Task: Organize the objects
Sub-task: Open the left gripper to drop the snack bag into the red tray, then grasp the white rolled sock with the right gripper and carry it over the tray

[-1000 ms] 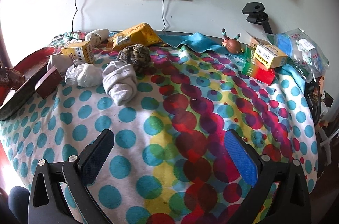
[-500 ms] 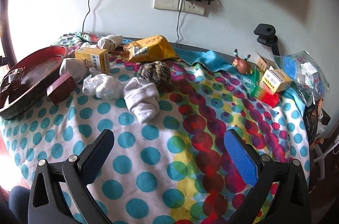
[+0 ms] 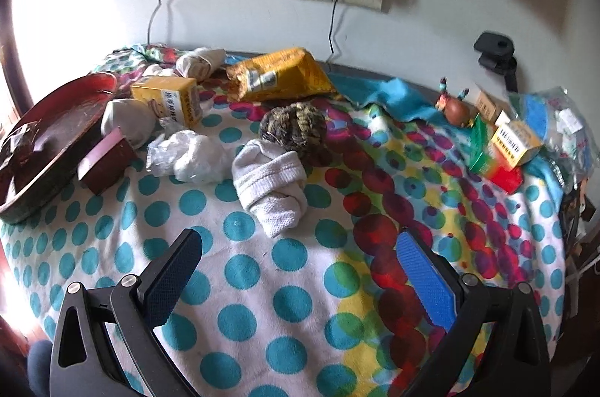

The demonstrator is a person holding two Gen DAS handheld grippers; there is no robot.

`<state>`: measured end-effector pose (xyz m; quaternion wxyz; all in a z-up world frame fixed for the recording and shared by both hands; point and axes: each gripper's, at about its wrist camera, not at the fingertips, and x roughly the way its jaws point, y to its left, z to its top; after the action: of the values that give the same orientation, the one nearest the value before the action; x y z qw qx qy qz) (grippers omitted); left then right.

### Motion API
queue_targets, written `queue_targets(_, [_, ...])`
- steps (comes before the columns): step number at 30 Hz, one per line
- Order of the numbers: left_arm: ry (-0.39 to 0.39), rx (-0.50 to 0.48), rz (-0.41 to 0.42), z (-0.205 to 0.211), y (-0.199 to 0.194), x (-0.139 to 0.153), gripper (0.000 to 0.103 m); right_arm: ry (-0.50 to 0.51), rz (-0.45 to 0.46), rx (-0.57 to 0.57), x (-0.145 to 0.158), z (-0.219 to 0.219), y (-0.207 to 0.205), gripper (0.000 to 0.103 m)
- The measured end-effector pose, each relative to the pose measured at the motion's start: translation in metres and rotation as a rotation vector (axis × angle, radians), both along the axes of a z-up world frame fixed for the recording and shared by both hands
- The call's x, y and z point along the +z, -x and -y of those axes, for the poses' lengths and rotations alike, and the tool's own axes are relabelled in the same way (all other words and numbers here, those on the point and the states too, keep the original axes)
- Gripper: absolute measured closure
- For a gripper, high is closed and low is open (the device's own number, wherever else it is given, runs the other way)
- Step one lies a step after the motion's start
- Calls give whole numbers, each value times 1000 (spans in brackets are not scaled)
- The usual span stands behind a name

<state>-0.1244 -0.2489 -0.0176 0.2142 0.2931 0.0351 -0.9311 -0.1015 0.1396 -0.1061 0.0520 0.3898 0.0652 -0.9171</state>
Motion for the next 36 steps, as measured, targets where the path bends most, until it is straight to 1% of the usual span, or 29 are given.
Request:
queue_targets(4, [-1,-13,5,-5,-10,-1,8,2,49,-7,-11,2,20,0])
queue_targets(8, [28,-53,-3,-28,-33,-7,8,26,99,5,-20,2,35,0])
queue_targets(10, [13,-79,-23,-39,-46,-10,8,46,97,10,-22,1,37,0])
queue_targets(13, [-1,-104,-21,-50,-56,-20,8,52,79,1,-20,2,38,1])
queue_targets(14, [-7,-113,-14,-53,-57,-24,8,54,73,11,-19,4,38,9])
queue_targets(15, [-15,-124,0,-55,-58,-30,8,38,62,18,-18,7,38,26])
queue_targets(17, [-28,-138,23,-58,-58,-40,8,9,68,13,-19,11,42,47])
queue_targets(18, [-29,-140,25,-59,-58,-42,8,32,85,23,-20,11,44,55])
queue_targets(19, [-33,-143,26,-59,-59,-44,8,53,107,35,-22,12,47,56])
queue_targets(20, [-42,-146,25,-59,-59,-44,8,40,95,43,-21,16,48,66])
queue_targets(22, [-63,-148,9,-56,-61,-41,8,26,89,60,-21,22,48,71])
queue_targets(23, [-68,-150,4,-55,-62,-40,8,29,86,65,-21,23,48,75])
queue_targets(24, [-66,-150,-1,-55,-62,-38,8,38,81,69,-20,23,46,77])
queue_targets(26, [-53,-147,-13,-54,-64,-33,8,56,64,76,-16,23,42,78])
queue_targets(29, [-63,-145,-16,-51,-66,-28,8,52,32,99,-4,31,34,78])
queue_targets(33, [-63,-132,-15,-47,-68,-24,8,54,-20,136,22,45,23,78])
queue_targets(36, [-71,-123,-7,-44,-68,-23,8,70,-31,184,41,66,19,78])
